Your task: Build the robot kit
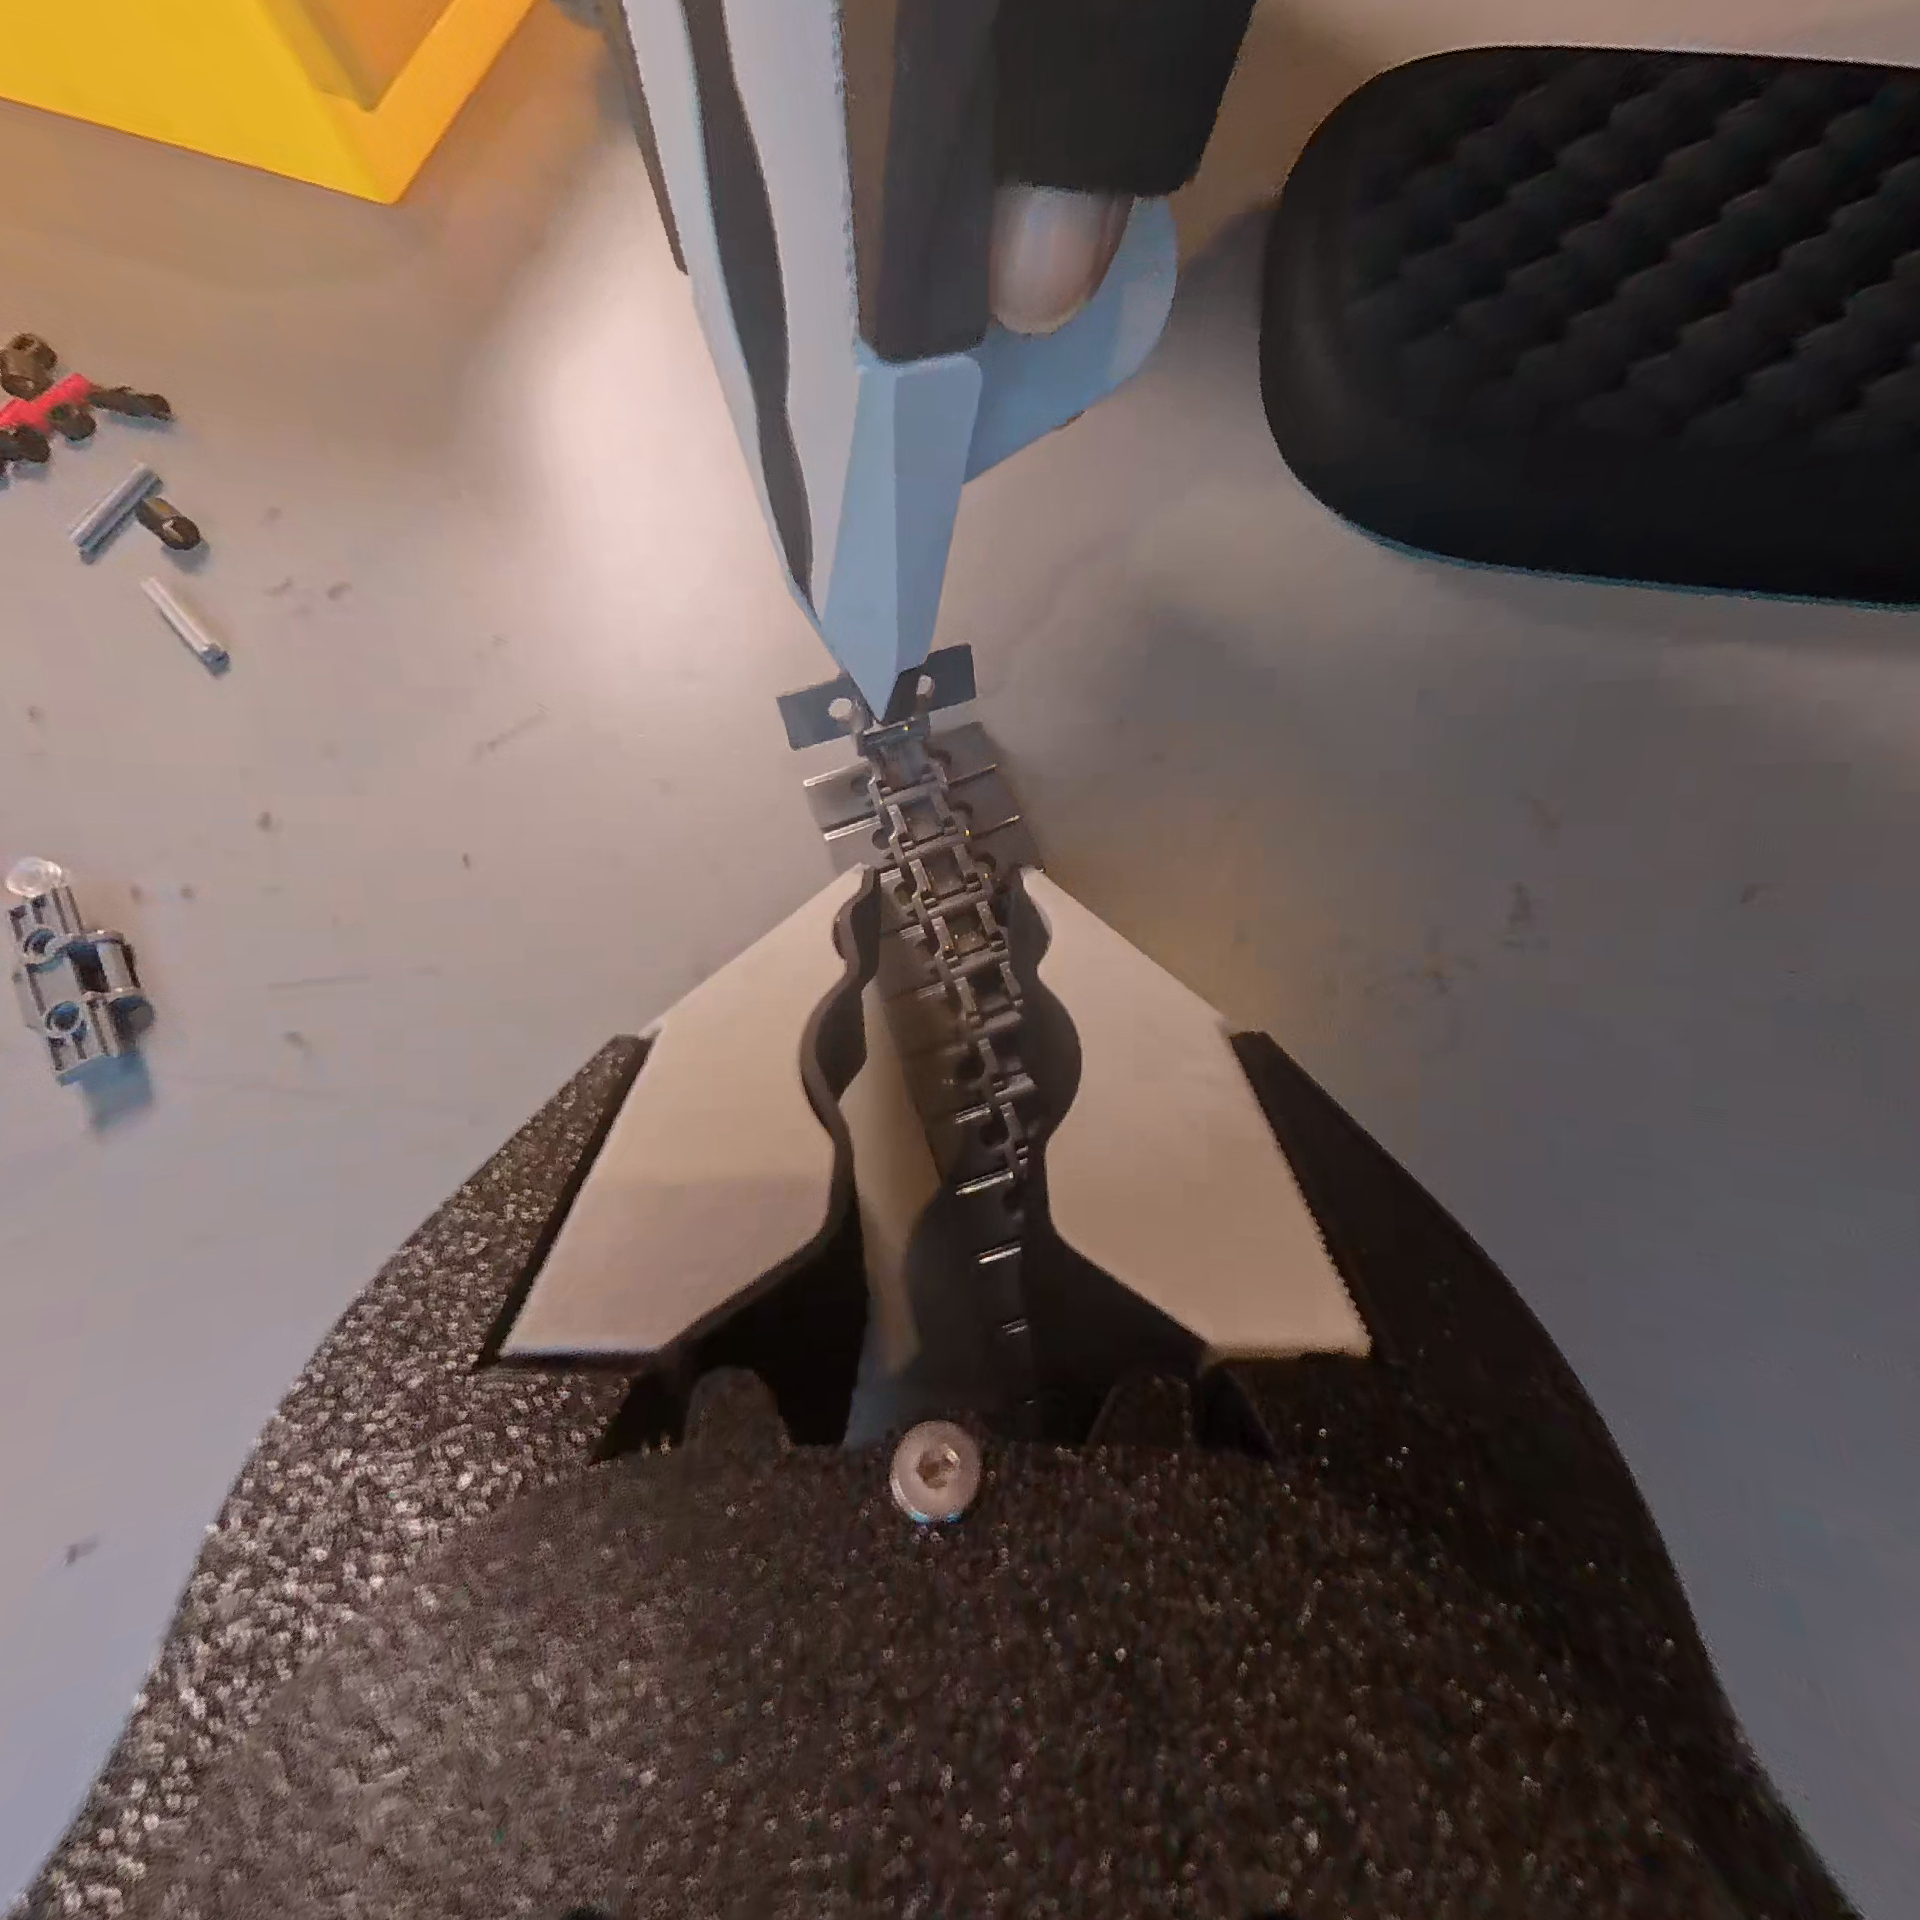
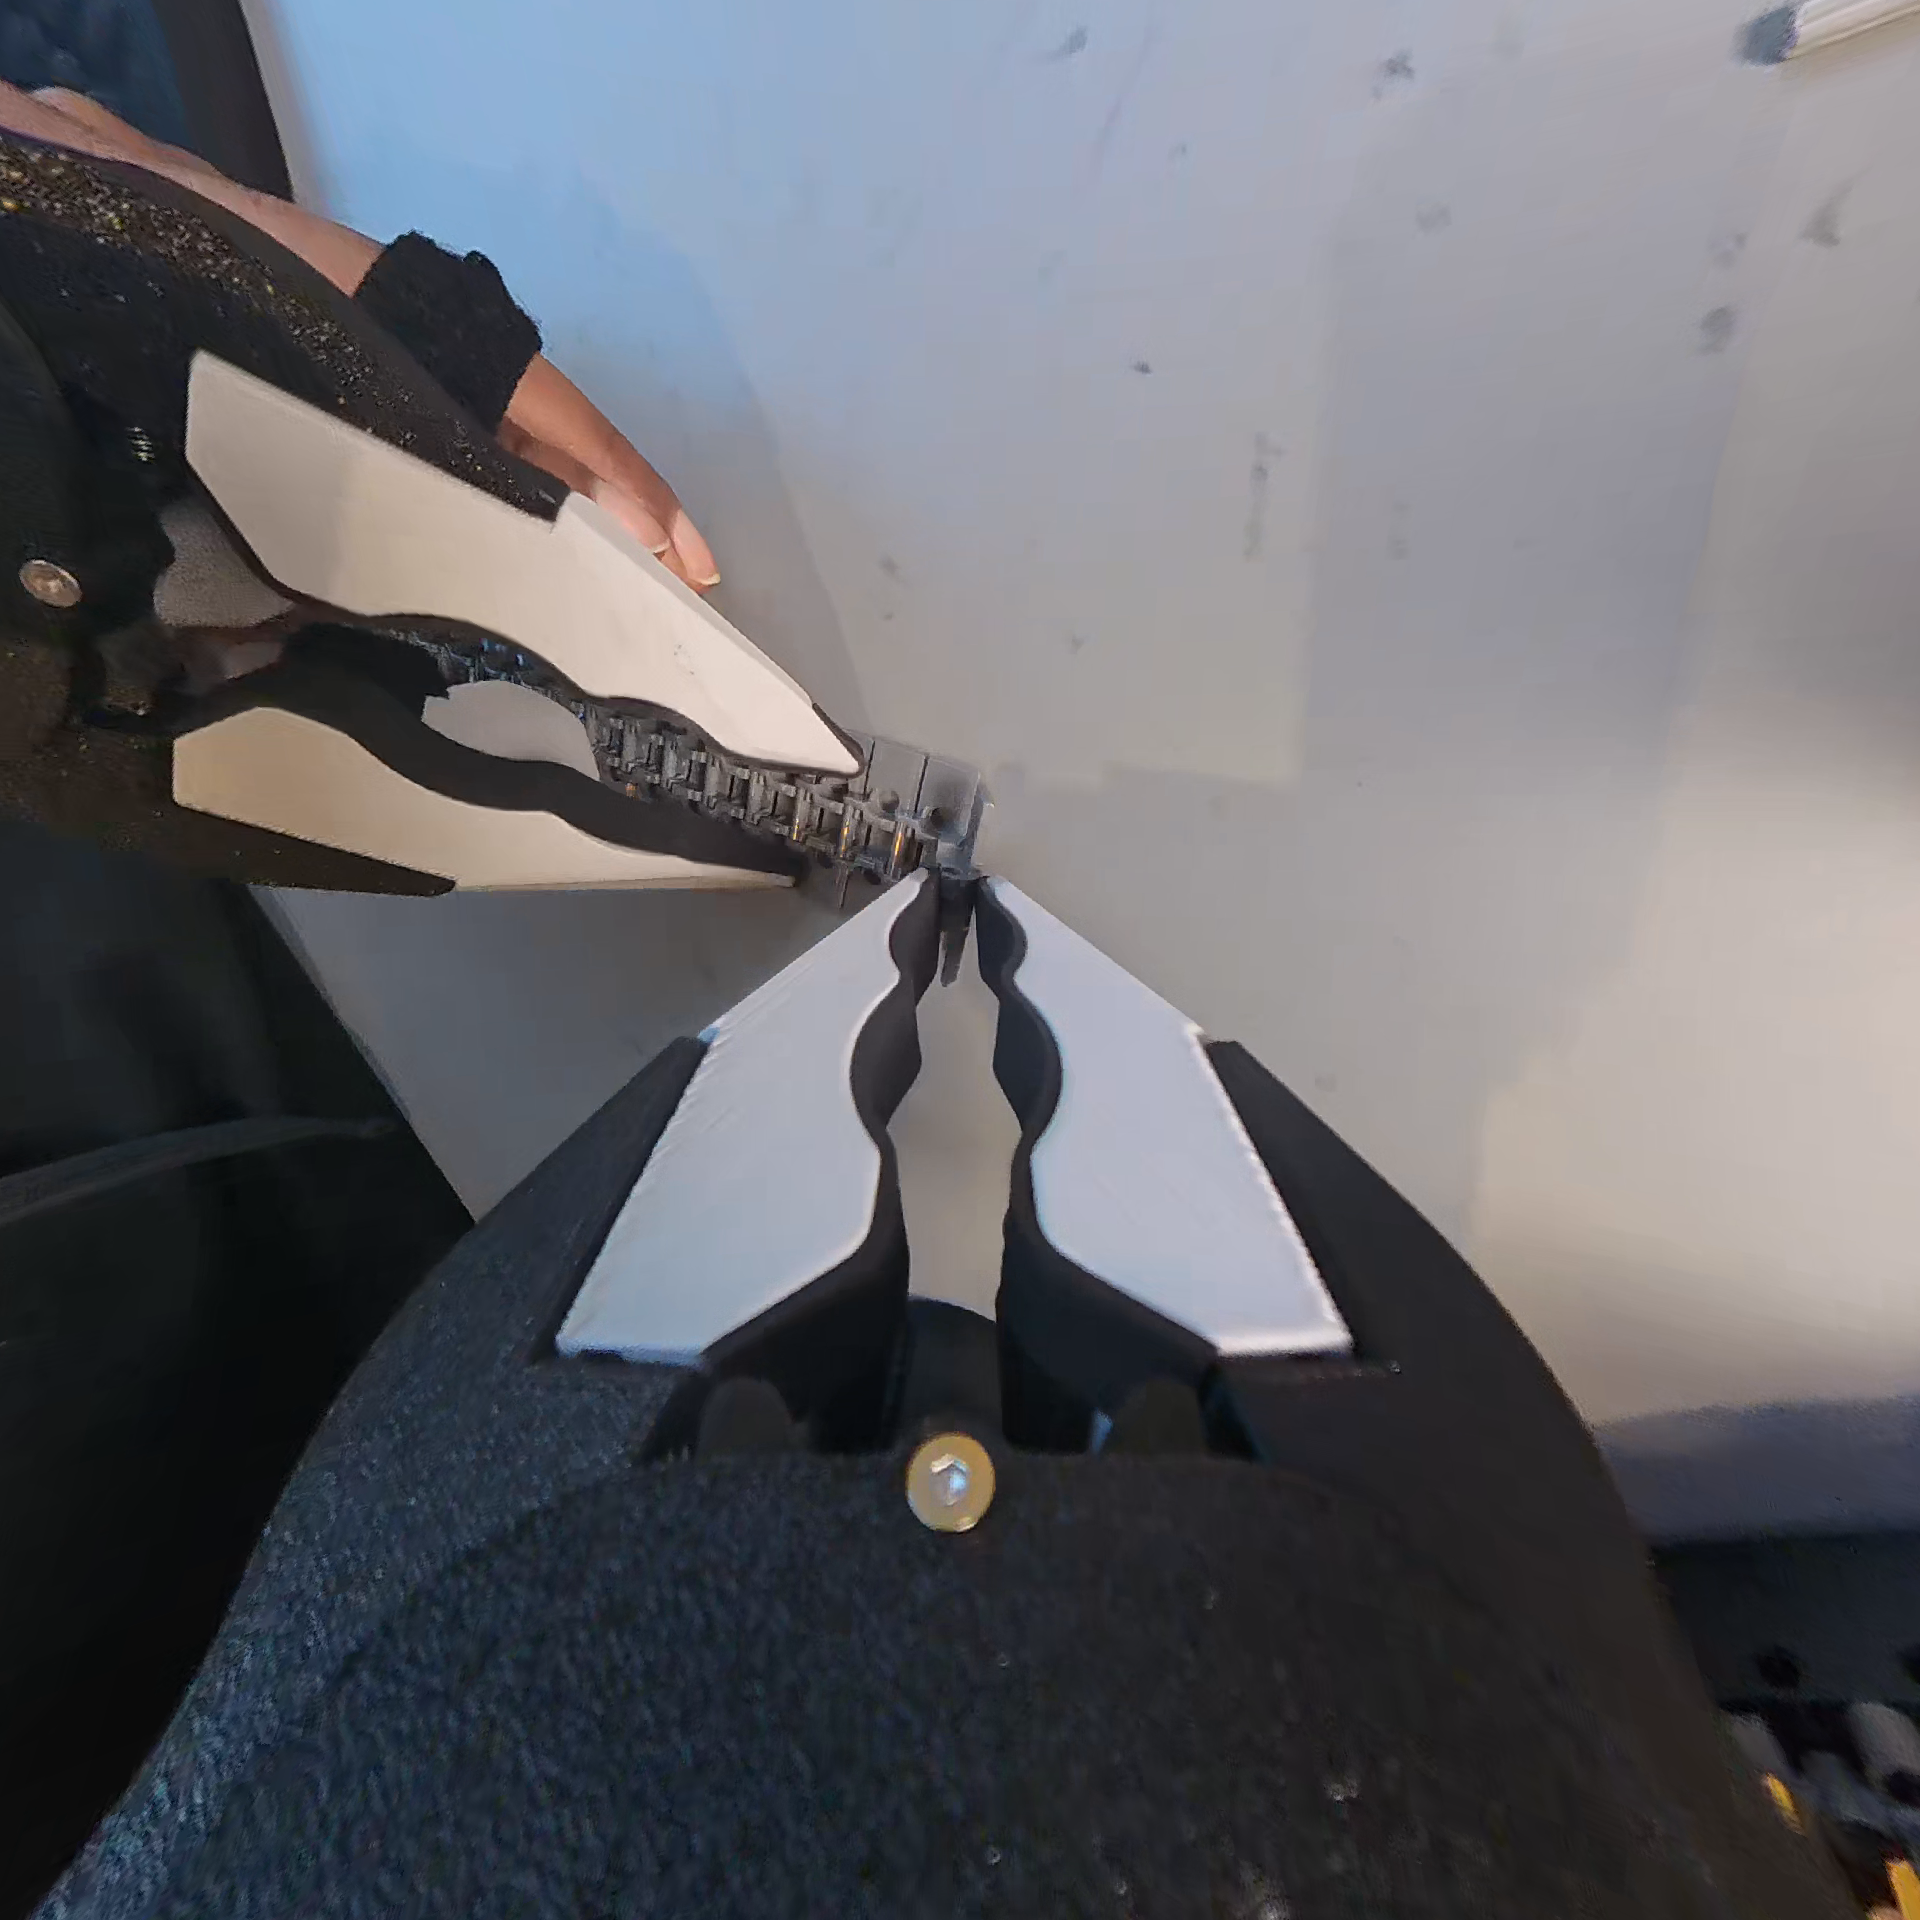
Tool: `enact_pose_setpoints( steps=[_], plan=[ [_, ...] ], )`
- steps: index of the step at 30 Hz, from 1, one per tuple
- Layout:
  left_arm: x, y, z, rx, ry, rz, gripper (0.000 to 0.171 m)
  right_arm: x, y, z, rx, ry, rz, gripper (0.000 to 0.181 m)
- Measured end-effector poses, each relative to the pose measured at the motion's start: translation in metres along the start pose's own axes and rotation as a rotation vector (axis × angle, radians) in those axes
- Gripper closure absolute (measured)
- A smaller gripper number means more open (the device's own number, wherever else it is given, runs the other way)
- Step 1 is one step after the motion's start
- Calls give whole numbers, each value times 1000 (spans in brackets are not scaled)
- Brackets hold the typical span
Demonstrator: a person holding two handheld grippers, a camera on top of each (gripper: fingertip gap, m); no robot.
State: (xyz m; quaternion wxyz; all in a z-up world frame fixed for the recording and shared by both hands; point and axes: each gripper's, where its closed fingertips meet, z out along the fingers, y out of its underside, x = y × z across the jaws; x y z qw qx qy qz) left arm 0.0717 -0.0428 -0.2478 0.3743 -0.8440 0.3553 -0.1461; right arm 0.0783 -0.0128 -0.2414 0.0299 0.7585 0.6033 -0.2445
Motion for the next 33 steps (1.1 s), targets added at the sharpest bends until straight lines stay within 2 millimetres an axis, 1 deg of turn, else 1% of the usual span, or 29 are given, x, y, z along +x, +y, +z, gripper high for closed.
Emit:
enact_pose_setpoints(
  steps=[9,19,24,28,30,32,33],
  plan=[
    [2,0,0,6,-22,0,153,3,1,3,-78,150,-32,175],
    [3,0,-1,3,-25,2,153,5,1,6,-111,337,-158,176],
    [3,0,-1,6,-21,4,153,5,1,6,-73,325,-142,175],
    [3,1,-2,9,-17,10,154,6,1,5,5,234,-70,173],
    [4,1,-2,11,-13,13,154,4,1,1,62,163,-14,171],
    [4,1,-2,12,-13,17,154,3,-3,-9,154,82,66,154],
    [4,1,-2,11,-12,20,154,1,-5,-15,198,39,104,151]
  ],
)
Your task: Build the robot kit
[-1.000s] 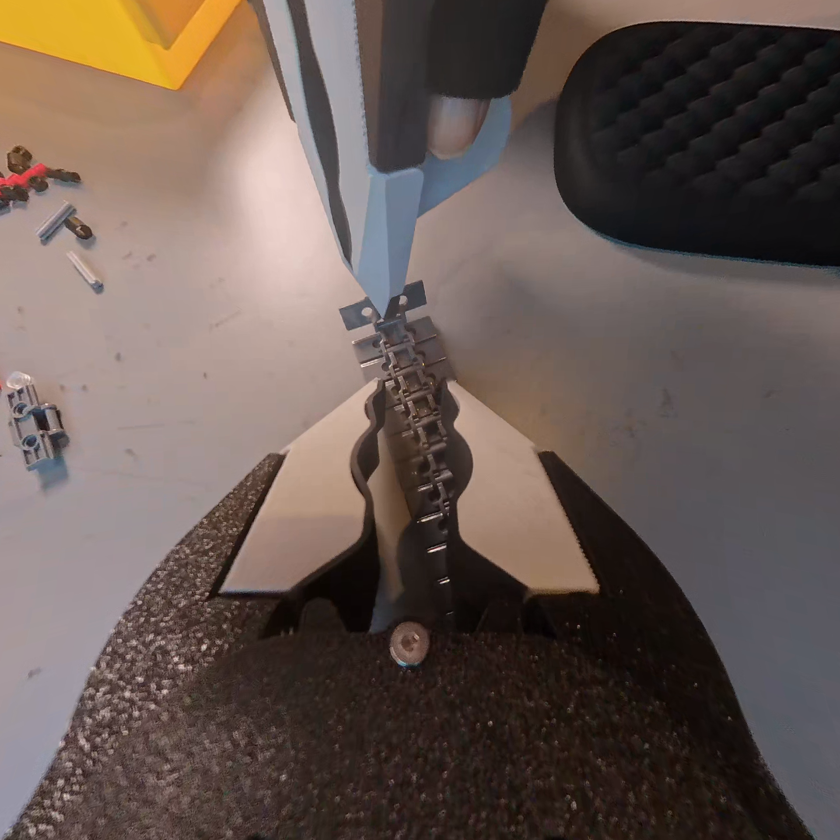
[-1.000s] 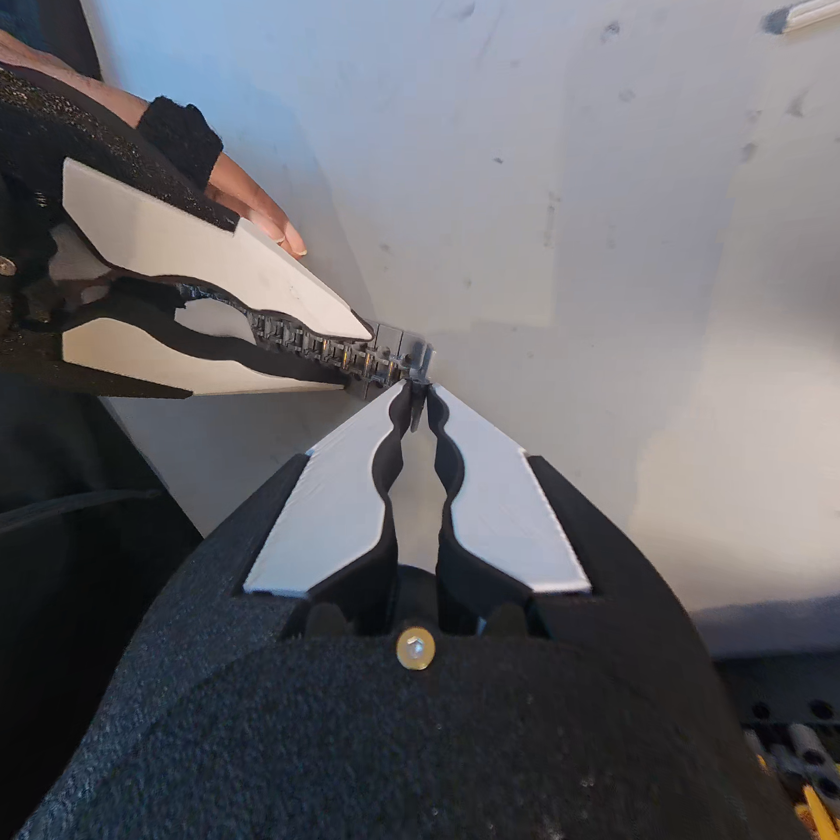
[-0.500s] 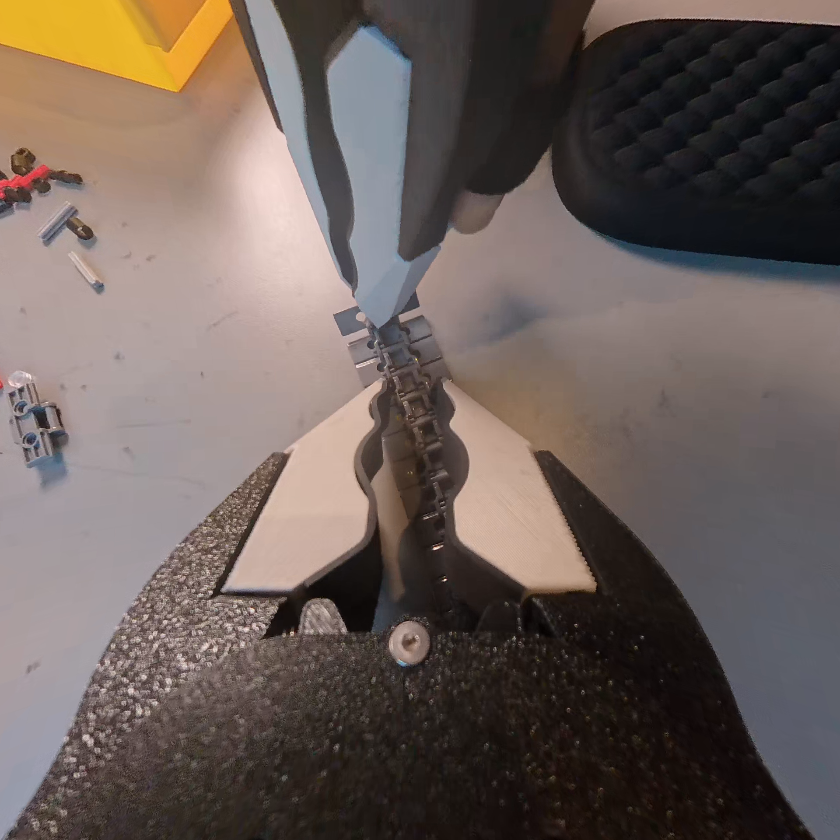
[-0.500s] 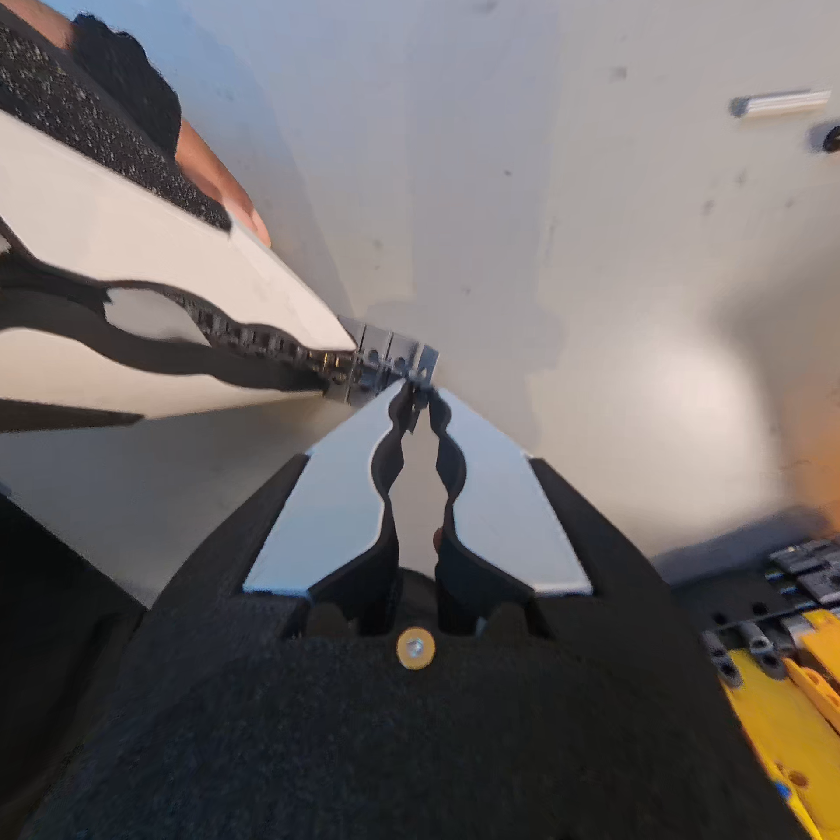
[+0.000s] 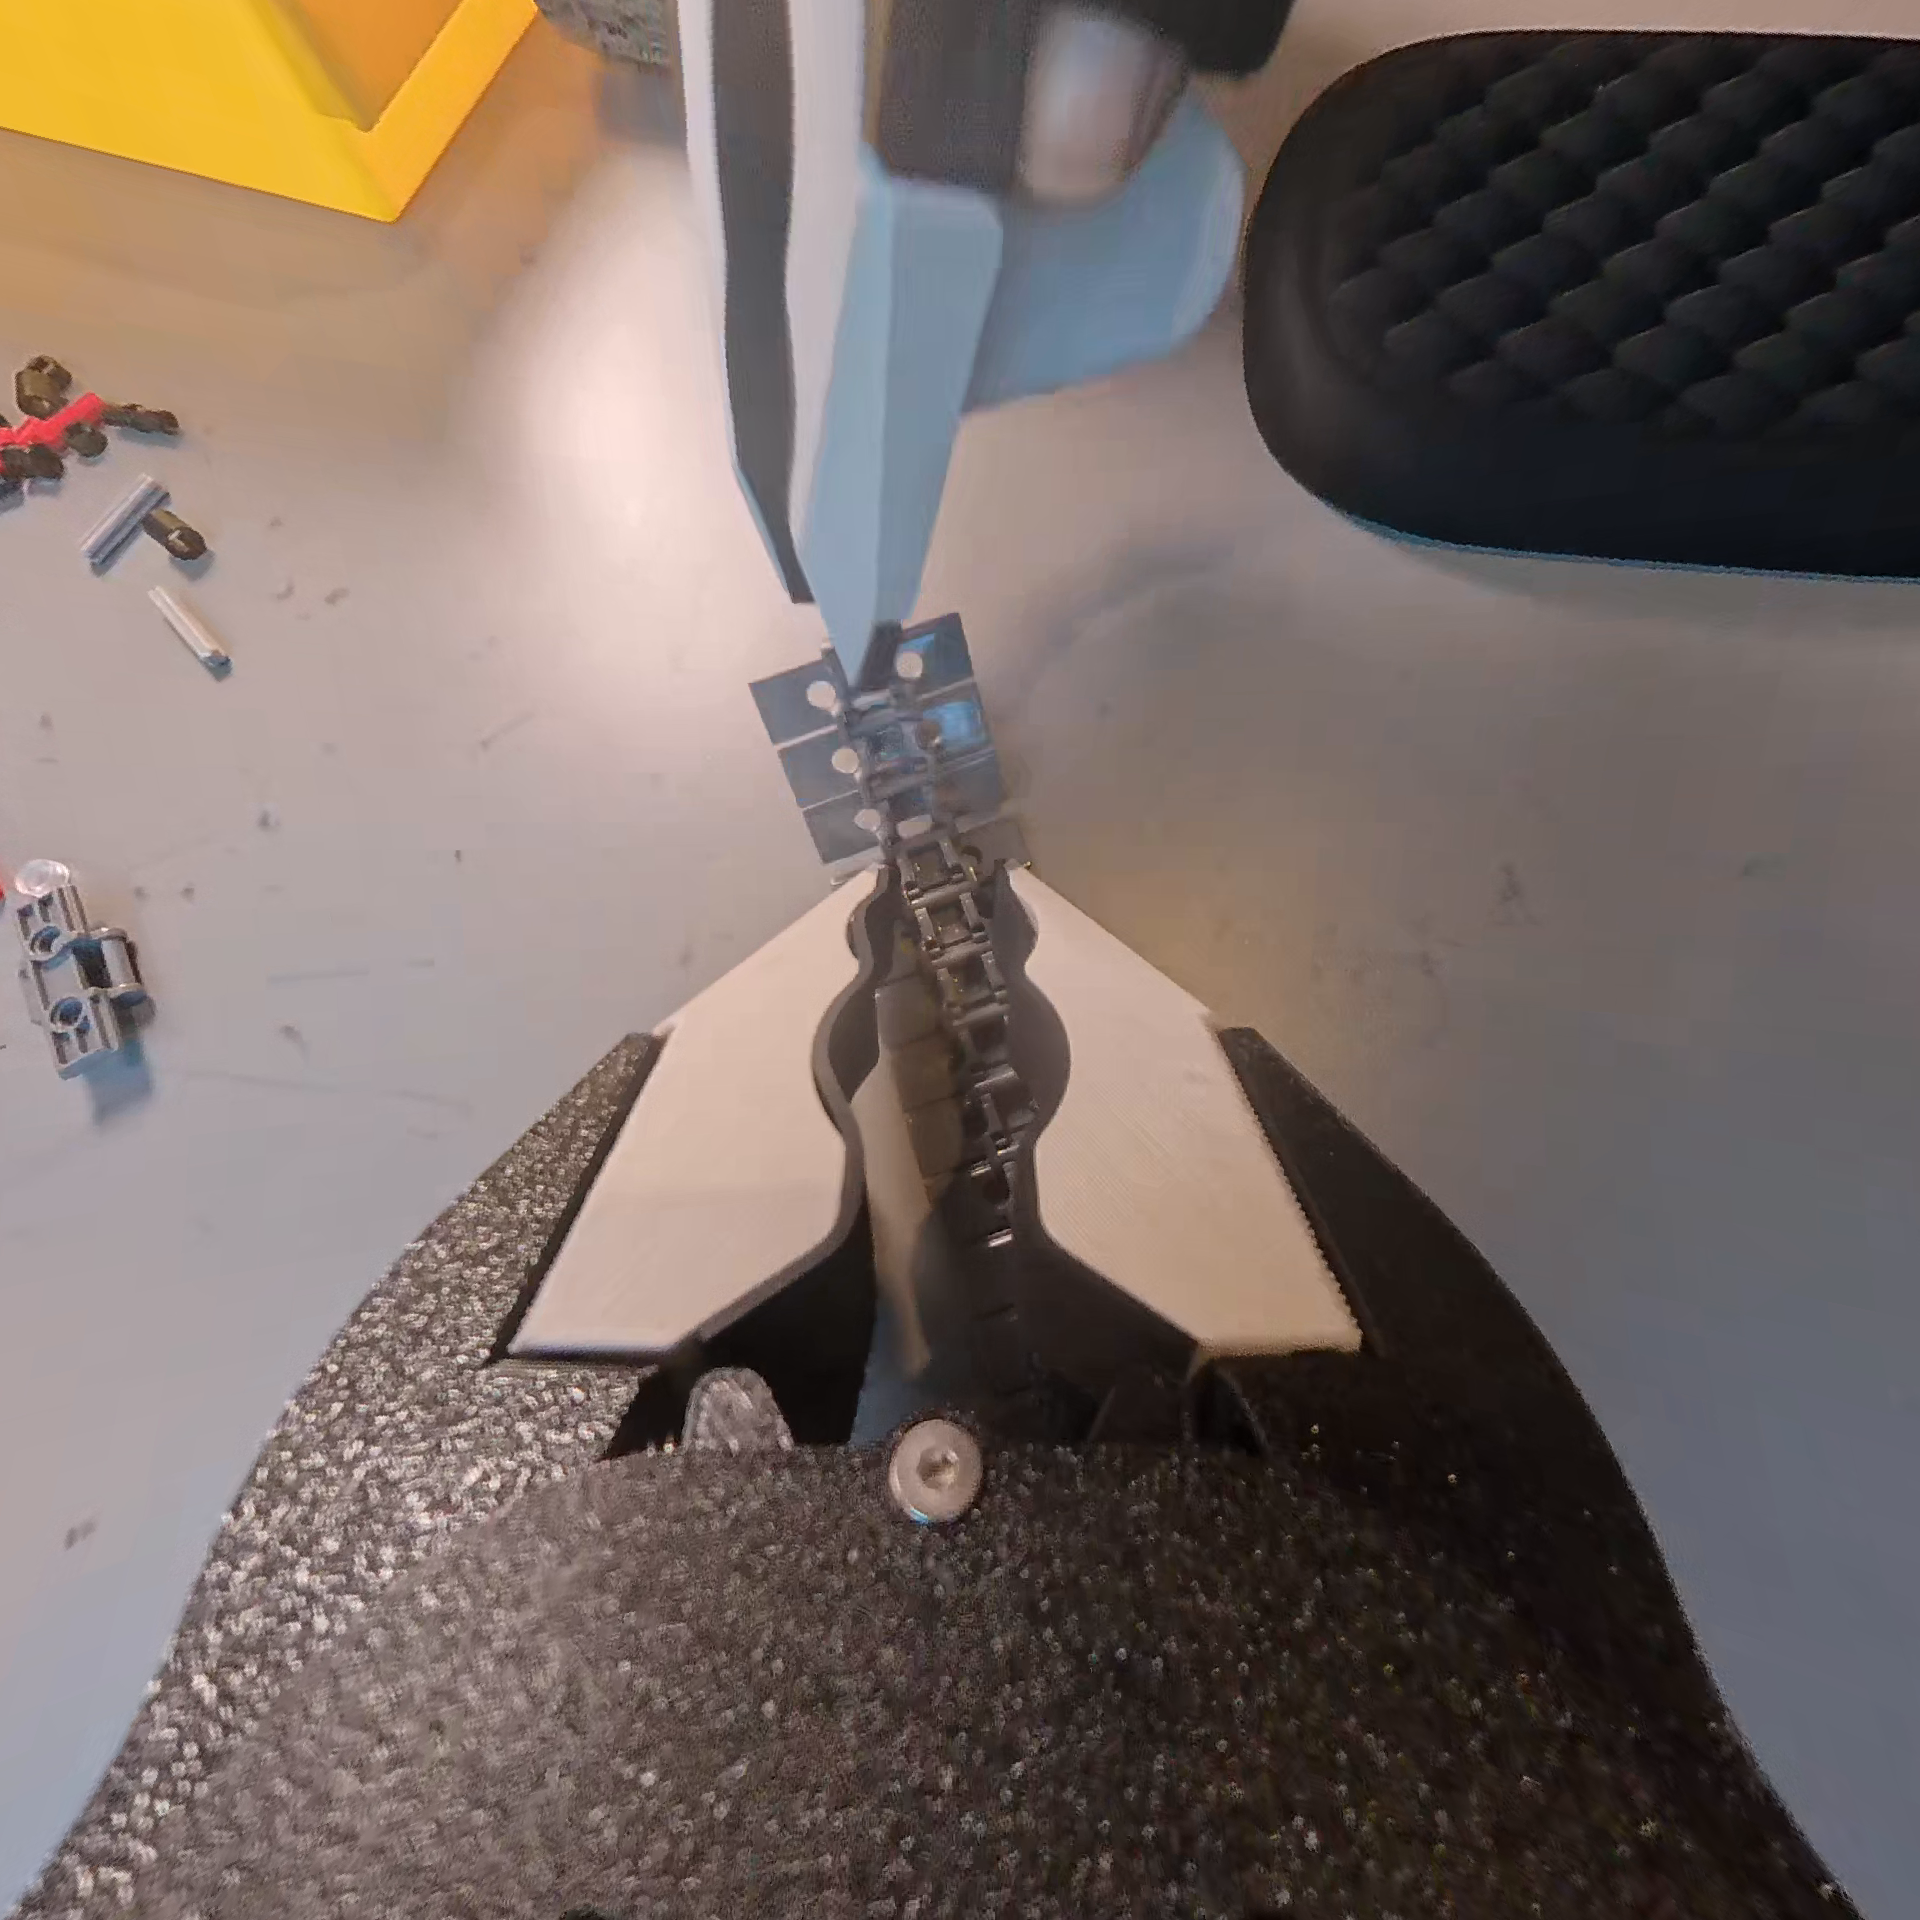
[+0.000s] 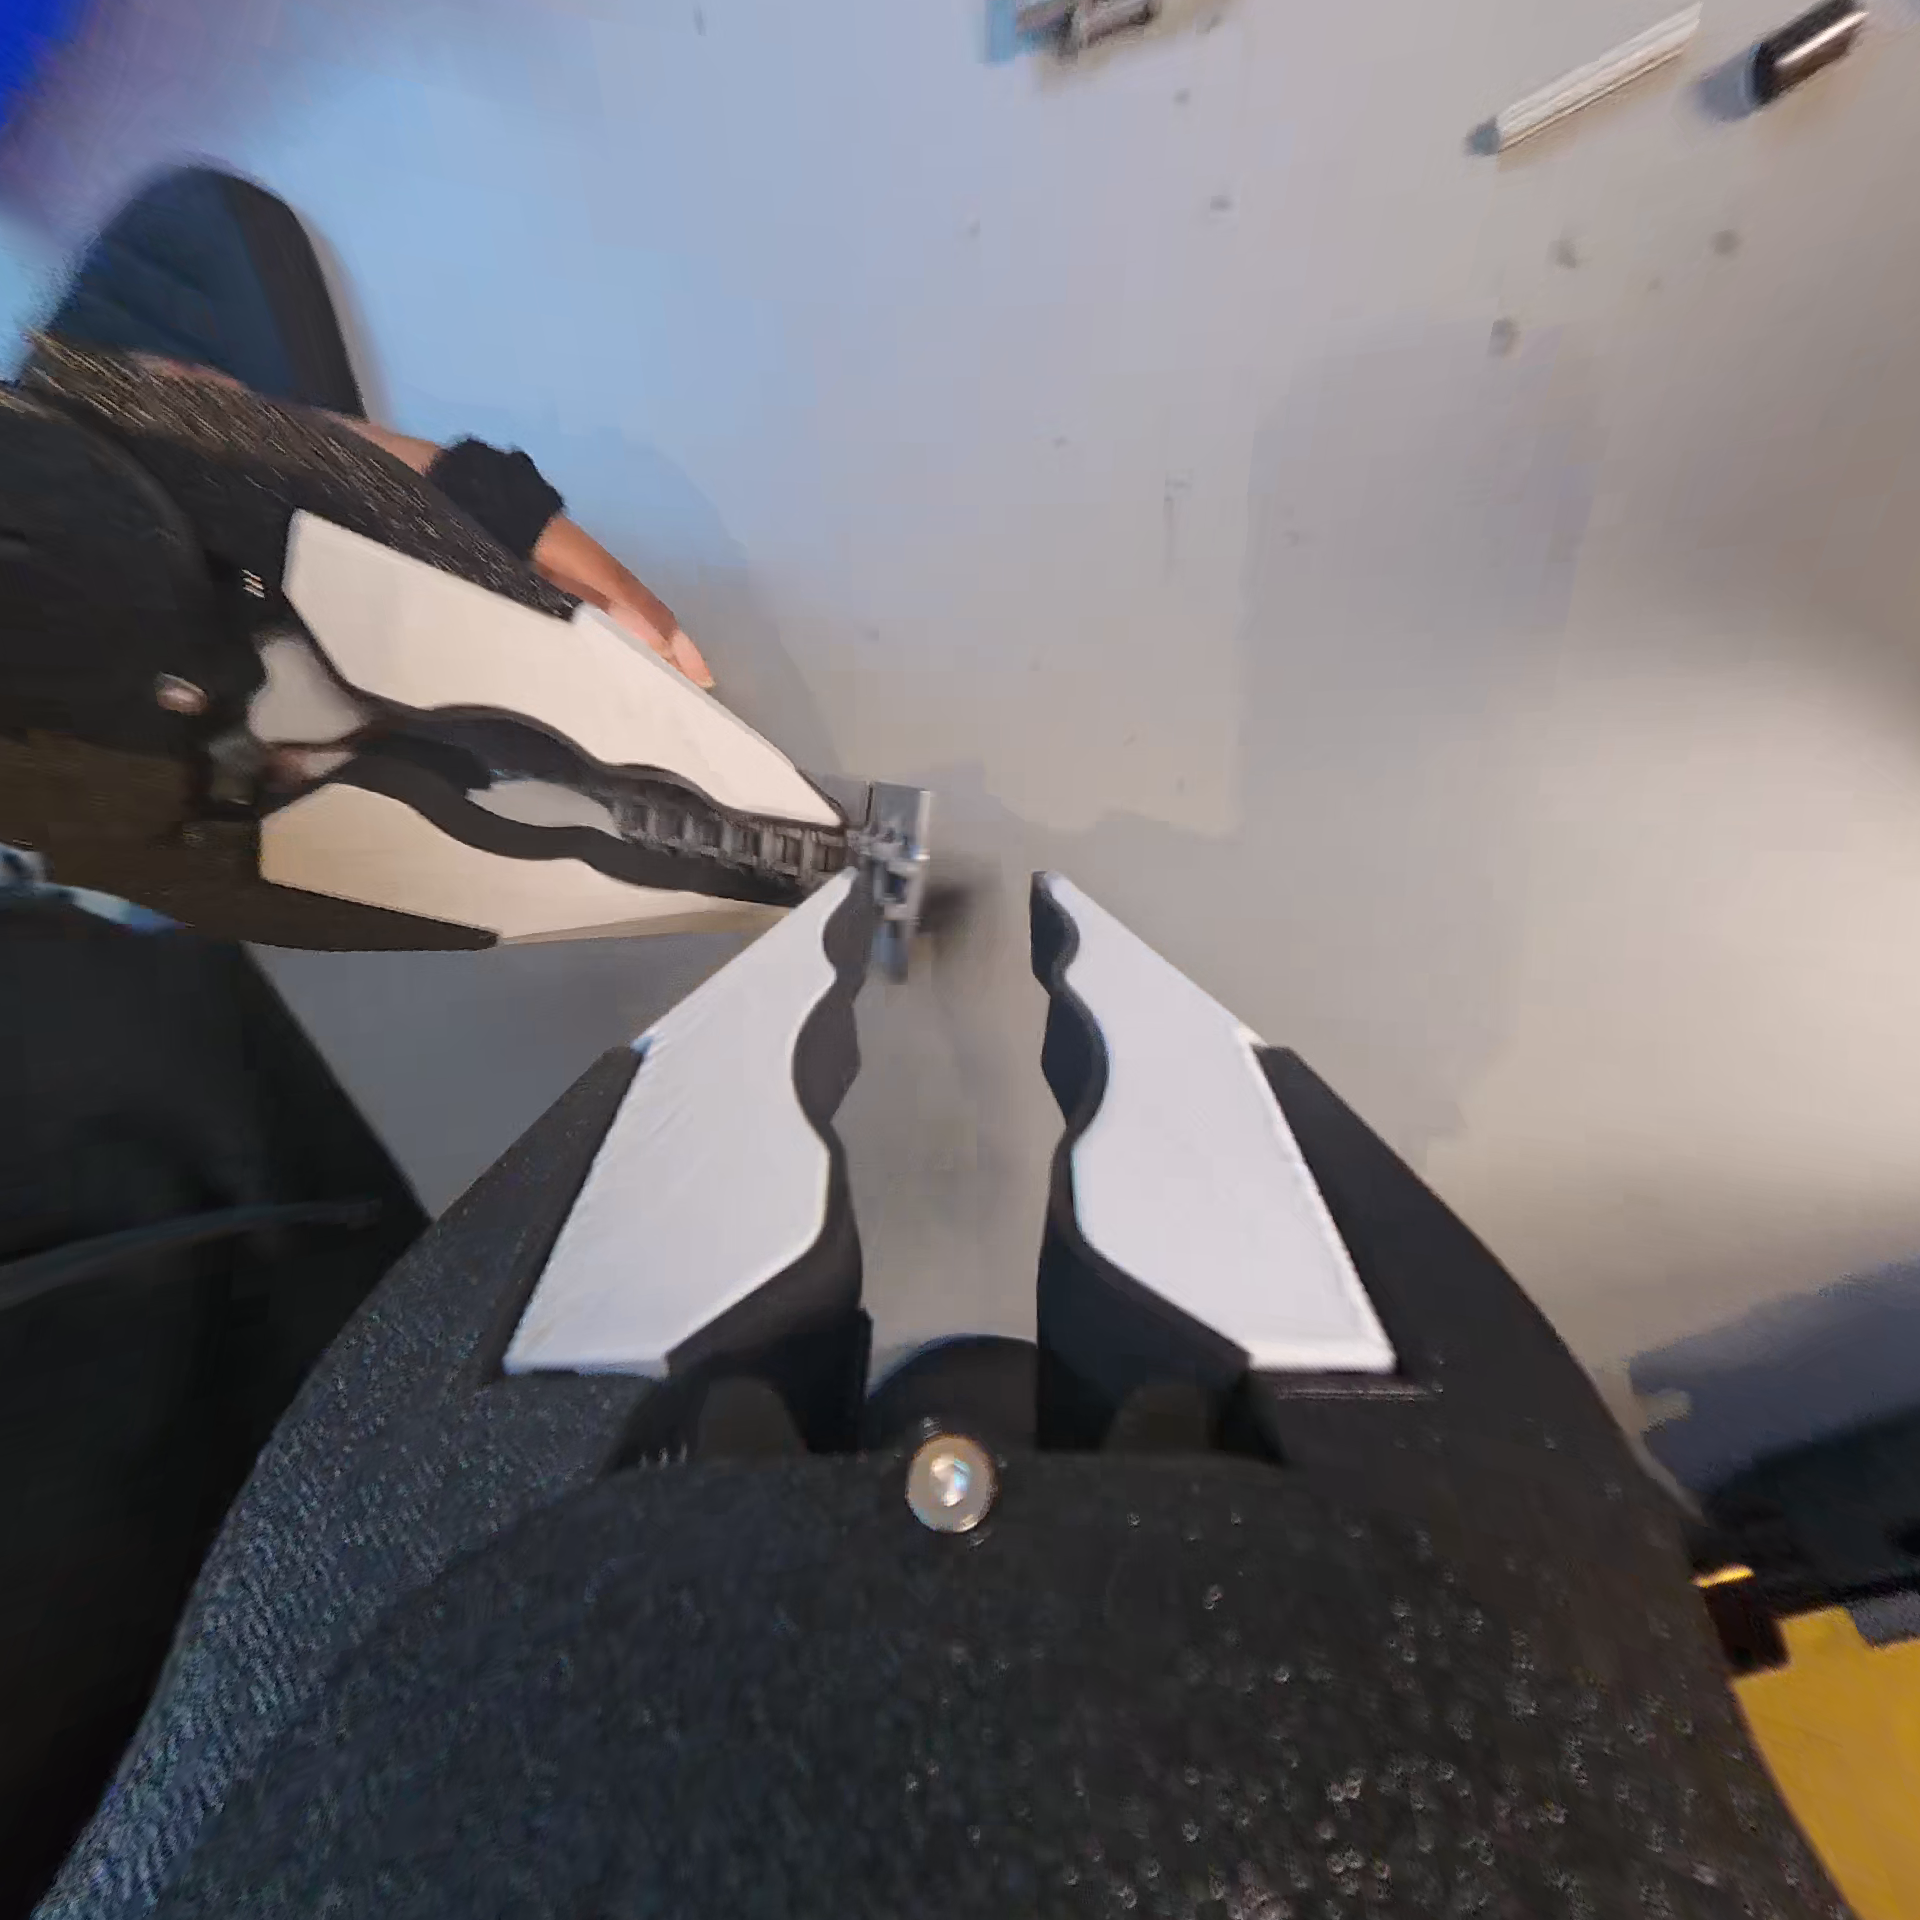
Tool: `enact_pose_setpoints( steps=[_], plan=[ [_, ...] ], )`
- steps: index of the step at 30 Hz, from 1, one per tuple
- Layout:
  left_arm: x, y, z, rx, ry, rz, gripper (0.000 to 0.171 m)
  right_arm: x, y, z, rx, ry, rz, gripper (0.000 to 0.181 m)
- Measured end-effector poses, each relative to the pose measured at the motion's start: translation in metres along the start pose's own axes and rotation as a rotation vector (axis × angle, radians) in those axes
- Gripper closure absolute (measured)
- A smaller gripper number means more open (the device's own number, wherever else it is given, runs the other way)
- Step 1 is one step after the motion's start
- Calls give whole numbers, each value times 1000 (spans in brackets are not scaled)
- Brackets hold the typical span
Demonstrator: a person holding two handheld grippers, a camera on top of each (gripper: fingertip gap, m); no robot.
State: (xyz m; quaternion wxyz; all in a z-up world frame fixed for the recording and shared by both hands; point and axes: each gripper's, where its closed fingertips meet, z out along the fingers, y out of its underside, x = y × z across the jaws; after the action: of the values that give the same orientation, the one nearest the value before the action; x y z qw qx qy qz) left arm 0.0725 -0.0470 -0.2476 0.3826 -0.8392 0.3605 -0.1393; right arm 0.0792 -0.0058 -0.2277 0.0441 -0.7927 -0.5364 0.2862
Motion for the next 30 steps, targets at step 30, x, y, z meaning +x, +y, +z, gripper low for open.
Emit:
enact_pose_setpoints(
  steps=[30],
  plan=[
    [-39,11,-73,166,104,-69,137,25,43,-5,-20,216,-475,132]
  ],
)
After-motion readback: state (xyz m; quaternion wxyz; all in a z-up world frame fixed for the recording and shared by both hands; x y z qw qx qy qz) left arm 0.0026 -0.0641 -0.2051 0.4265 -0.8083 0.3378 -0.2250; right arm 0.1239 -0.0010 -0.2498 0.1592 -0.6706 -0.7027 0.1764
